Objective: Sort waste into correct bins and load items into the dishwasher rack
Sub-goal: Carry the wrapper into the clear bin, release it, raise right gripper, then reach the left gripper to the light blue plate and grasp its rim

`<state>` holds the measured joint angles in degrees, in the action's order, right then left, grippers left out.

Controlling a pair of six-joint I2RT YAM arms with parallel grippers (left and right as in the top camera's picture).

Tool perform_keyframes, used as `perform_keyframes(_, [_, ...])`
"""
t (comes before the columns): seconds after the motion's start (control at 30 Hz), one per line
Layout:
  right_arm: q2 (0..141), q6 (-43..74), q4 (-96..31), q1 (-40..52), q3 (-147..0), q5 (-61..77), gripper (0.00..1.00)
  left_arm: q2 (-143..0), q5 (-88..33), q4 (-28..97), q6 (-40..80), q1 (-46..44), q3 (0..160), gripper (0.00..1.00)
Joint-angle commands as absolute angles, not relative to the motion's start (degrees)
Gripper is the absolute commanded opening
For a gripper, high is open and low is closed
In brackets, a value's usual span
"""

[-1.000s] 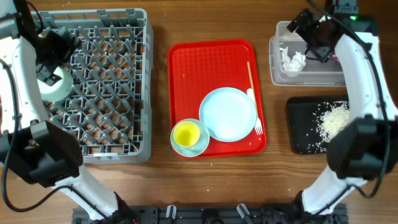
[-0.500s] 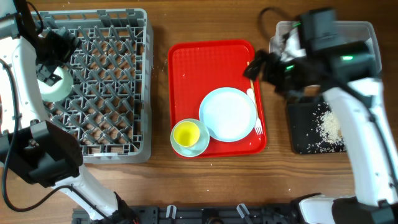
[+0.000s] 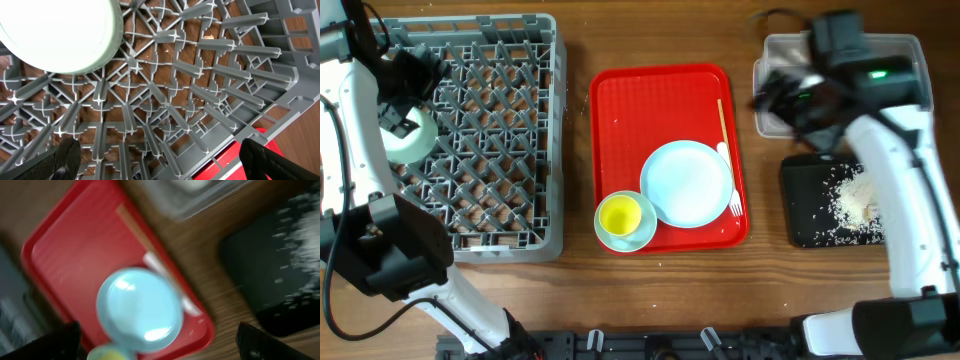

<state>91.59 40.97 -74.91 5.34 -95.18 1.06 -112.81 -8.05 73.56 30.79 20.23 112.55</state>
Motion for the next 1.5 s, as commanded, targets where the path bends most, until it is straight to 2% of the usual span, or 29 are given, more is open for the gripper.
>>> perform_keyframes(0.0, [90.28, 42.02, -75.22, -0.23, -96.38, -4.69, 1.0, -111.02, -8.47, 73.54, 31.38, 20.43, 112.51, 1.0])
perform_keyframes(0.1, [90.26, 42.0, -73.91, -1.85, -96.38, -4.69, 1.0, -111.02, -9.72, 72.9, 32.69, 20.43, 112.51, 1.0])
perform_keyframes(0.2, [90.28, 42.04, -73.1, -1.85, -96.38, -4.67, 1.0, -111.02, -20.05, 78.83, 33.28, 20.32, 112.51, 1.0])
perform_keyframes(0.3, [90.28, 42.02, -72.6, -1.85, -96.38, -4.69, 1.0, -111.04, -32.29, 84.07, 26.74, 18.46, 112.49, 1.0])
perform_keyframes(0.37, [90.28, 42.04, -72.6, -1.85, -96.38, -4.67, 1.0, -111.04, -34.98, 87.18, 21.56, 14.81, 112.49, 0.99])
perform_keyframes(0.47, [90.28, 42.02, -72.6, -1.85, -96.38, -4.67, 1.0, -111.11, -33.12, 87.79, 20.38, 4.49, 112.49, 0.9])
perform_keyframes(0.5, [90.28, 42.02, -72.6, -1.85, -96.38, -4.67, 1.0, -111.13, -32.56, 86.91, 21.39, 1.06, 112.49, 0.92])
perform_keyframes(0.53, [90.28, 42.04, -72.6, -1.85, -96.38, -4.67, 0.99, -111.15, -32.27, 85.43, 21.61, -3.03, 112.49, 1.0])
perform_keyframes(0.67, [90.28, 42.02, -72.6, -1.85, -96.38, -4.67, 1.0, -111.22, -32.56, 76.53, 21.65, -16.01, 112.49, 1.0])
perform_keyframes(0.77, [90.28, 42.02, -72.6, -1.85, -96.38, -4.69, 1.0, -111.39, -30.76, 72.79, 17.23, -23.53, 112.49, 0.93])
perform_keyframes(0.9, [90.28, 42.04, -72.6, -1.85, -96.38, -4.69, 1.0, -113.01, -8.71, 71.99, 17.65, -37.45, 112.42, 0.91])
perform_keyframes(0.97, [90.28, 42.04, -72.6, -1.85, -96.38, -4.67, 1.0, -114.37, -4.34, 71.94, 20.88, -42.83, 111.63, 0.9])
perform_keyframes(1.17, [90.28, 42.02, -72.6, -1.85, -96.38, -4.67, 1.0, -118.3, -0.99, 71.29, 23.24, -50.63, 108.38, 0.87])
perform_keyframes(1.3, [90.28, 42.02, -72.6, -1.85, -96.38, -4.67, 1.0, -118.91, -1.19, 70.7, 27.75, -51.44, 104.88, 0.85])
perform_keyframes(1.47, [90.28, 42.02, -72.6, -1.85, -96.38, -4.67, 1.0, -118.91, -11.9, 63.51, 27.73, -51.42, 100.79, 0.82])
